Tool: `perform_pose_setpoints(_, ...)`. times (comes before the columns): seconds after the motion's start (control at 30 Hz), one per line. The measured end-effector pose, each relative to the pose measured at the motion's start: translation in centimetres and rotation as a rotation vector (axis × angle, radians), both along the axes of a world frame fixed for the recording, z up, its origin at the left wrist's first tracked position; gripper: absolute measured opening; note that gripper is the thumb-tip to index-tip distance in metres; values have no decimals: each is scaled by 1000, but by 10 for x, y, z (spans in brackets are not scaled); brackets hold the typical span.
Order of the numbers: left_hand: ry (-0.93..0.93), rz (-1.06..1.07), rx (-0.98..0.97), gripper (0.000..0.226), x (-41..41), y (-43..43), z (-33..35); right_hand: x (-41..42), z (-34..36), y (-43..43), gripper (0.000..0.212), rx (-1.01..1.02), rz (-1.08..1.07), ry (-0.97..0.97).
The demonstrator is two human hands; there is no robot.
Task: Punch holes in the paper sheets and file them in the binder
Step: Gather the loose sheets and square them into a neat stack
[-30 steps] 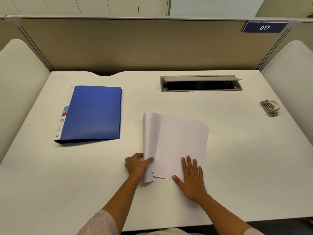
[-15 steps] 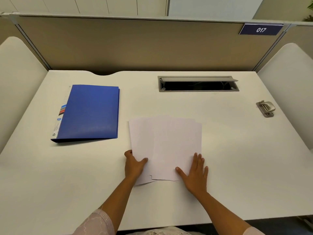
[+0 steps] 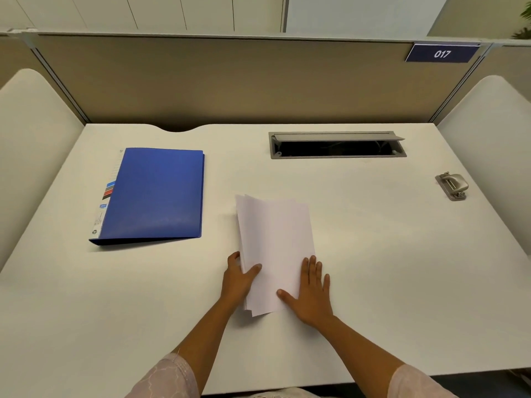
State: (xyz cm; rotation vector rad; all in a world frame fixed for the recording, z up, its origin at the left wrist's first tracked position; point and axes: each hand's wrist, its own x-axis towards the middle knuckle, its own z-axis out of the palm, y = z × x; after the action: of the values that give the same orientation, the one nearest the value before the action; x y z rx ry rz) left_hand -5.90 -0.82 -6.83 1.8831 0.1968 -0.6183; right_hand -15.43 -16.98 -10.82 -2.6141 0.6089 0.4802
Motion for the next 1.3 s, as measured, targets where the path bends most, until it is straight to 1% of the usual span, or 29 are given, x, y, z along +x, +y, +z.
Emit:
perform_pose_setpoints(0.07,52,86,-64,70,0,-2,-2,1,-1,0,114,18,-2,1)
perform_pose_setpoints(0.13,120,226,-158,61,2,-2,1,2,-2,-1,113,25,-12,-2)
perform_pose_setpoints(0.2,125,314,-220,51,4,-1,3,3,-3,-2,111,32,-11,-6)
perform_pose_setpoints(0.27,118,344,-240,44,5,0,7,2,-4,-4,109,52,-3,-17)
perform_pose_setpoints(0.33,136,304,-209,43,7,0,9,2,-4,-5,107,68,5,-27)
perform_pose_setpoints(0.4,145,191,-143,43,10,1,9,3,-6,-7,105,73,14,-34)
perform_pose_setpoints(0.47,127,99,-56,43,13,1,15,3,-6,-9,105,84,21,-34)
perform_pose_setpoints(0.57,64,54,7,46,16,0,27,7,-1,-12,105,135,-2,-43)
perform_pose_setpoints(0.63,16,23,-7,46,16,-1,39,13,8,-15,91,234,-84,-91)
perform_pose_setpoints(0.67,-2,10,-20,47,15,0,45,18,14,-16,86,307,-156,-148)
perform_pose_setpoints(0.77,-36,-10,-98,45,13,7,65,32,48,-24,85,589,-441,-375)
perform_pose_setpoints(0.83,-38,-29,-142,41,12,11,77,41,76,-29,85,815,-568,-425)
perform_pose_setpoints(0.87,-27,-40,-156,39,11,13,83,44,84,-32,84,887,-597,-395)
perform_pose_setpoints(0.93,-12,-61,-180,36,11,18,92,47,98,-35,79,957,-593,-275)
perform_pose_setpoints(1.0,5,-75,-200,39,13,22,97,45,103,-37,67,1047,-548,-156)
perform_pose_setpoints(1.07,26,-89,-211,44,14,25,101,42,105,-37,48,1132,-513,-114)
perform_pose_setpoints(1.1,38,-98,-222,44,14,26,102,41,104,-37,43,1163,-502,-135)
perform_pose_setpoints(1.13,48,-106,-230,42,13,26,104,41,103,-38,42,1194,-491,-171)
perform_pose_setpoints(1.23,49,-95,-240,40,11,23,106,43,103,-39,59,1251,-494,-257)
perform_pose_setpoints(1.3,46,-73,-233,42,9,21,106,45,105,-41,63,1263,-498,-311)
